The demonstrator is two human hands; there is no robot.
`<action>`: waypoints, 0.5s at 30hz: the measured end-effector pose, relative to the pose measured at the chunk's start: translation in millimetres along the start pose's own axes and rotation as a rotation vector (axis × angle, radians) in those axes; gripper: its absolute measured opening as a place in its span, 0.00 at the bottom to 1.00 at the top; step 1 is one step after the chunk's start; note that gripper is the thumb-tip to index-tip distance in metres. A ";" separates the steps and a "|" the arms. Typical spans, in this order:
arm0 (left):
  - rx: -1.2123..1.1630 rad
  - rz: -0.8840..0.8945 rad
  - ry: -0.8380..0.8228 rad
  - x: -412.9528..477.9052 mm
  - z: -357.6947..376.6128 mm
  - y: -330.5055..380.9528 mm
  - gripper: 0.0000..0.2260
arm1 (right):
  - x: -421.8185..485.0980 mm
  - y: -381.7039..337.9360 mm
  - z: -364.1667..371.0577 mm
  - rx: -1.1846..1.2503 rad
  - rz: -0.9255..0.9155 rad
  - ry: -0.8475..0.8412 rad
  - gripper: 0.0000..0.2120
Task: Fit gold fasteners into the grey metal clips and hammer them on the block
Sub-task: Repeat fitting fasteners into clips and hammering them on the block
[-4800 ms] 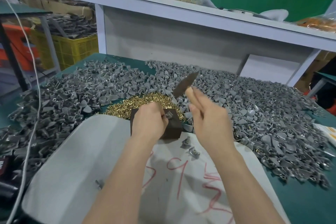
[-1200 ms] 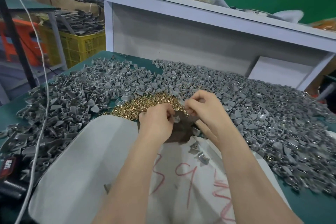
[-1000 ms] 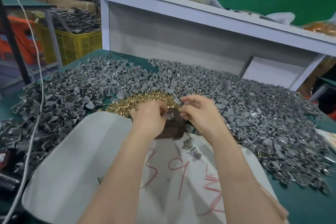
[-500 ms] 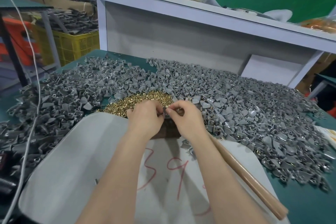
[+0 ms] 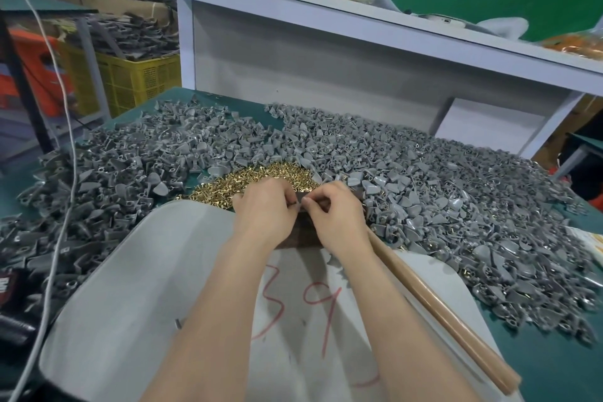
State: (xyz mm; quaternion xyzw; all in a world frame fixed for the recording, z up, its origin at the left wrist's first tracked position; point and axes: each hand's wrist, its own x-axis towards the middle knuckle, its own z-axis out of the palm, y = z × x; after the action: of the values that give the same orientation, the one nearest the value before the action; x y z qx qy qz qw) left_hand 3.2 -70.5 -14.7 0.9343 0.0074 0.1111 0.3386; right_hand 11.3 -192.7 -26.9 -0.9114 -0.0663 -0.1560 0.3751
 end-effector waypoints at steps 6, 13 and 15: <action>0.009 -0.009 -0.004 -0.9 -1.3 2.9 0.03 | 2.2 -4.6 -4.2 -0.111 0.003 -0.047 0.04; 0.079 0.027 -0.023 -0.5 -1.9 4.4 0.03 | 13.4 -28.3 -14.1 -0.405 -0.059 -0.204 0.06; 0.096 0.040 -0.024 -0.4 -1.6 4.9 0.03 | 13.7 -29.6 -15.4 -0.424 -0.065 -0.222 0.05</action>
State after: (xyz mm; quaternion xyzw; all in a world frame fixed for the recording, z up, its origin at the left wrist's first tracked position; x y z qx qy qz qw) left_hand 2.1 -73.2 -10.5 0.9507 -0.0101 0.1060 0.2913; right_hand 13.6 -182.5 7.7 -0.9787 -0.1019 -0.0773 0.1605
